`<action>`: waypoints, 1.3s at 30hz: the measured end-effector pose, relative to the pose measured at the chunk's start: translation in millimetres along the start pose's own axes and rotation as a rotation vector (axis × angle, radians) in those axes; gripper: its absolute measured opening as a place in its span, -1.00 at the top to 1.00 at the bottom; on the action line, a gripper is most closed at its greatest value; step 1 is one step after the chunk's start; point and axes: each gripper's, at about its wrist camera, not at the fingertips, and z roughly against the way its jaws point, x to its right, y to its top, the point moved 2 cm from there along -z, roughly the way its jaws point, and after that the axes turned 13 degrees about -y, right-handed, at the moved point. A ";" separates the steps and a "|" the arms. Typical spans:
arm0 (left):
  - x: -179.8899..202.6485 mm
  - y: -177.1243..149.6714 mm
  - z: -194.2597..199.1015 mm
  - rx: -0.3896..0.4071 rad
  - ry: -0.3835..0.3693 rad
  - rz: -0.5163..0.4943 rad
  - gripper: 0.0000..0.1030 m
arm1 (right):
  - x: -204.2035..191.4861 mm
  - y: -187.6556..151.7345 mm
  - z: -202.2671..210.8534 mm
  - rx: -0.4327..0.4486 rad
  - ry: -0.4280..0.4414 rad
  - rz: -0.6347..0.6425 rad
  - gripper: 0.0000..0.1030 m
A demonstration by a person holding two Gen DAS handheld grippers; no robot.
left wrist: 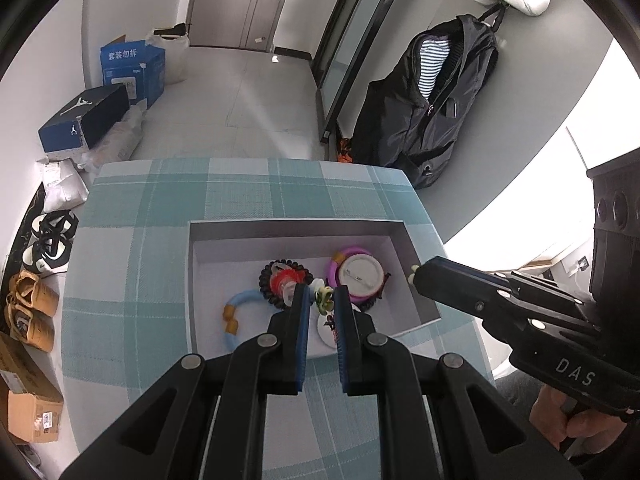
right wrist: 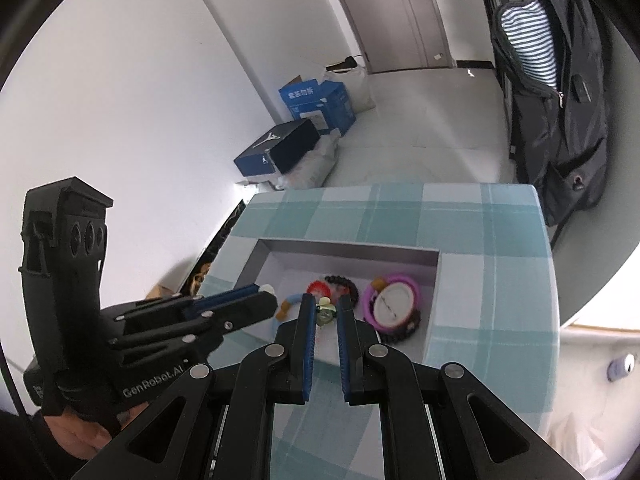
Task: Organize jewelry
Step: 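Lower both yellow charms into the grey box and open both grippers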
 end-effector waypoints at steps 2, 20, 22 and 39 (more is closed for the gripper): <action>-2.7 1.2 -3.3 -0.005 0.003 0.005 0.85 | 0.8 2.4 -4.0 -0.005 0.002 -0.002 0.82; -18.4 14.2 -18.3 -0.004 -0.032 0.057 0.84 | 9.9 5.8 -33.4 -0.051 0.016 -0.044 0.76; -19.5 16.1 -17.5 0.001 -0.029 0.066 0.83 | 12.2 7.1 -34.1 -0.053 0.006 -0.055 0.74; -17.9 8.0 -2.4 0.033 0.082 0.053 -0.14 | 26.2 1.2 -9.0 0.023 -0.032 -0.107 -0.49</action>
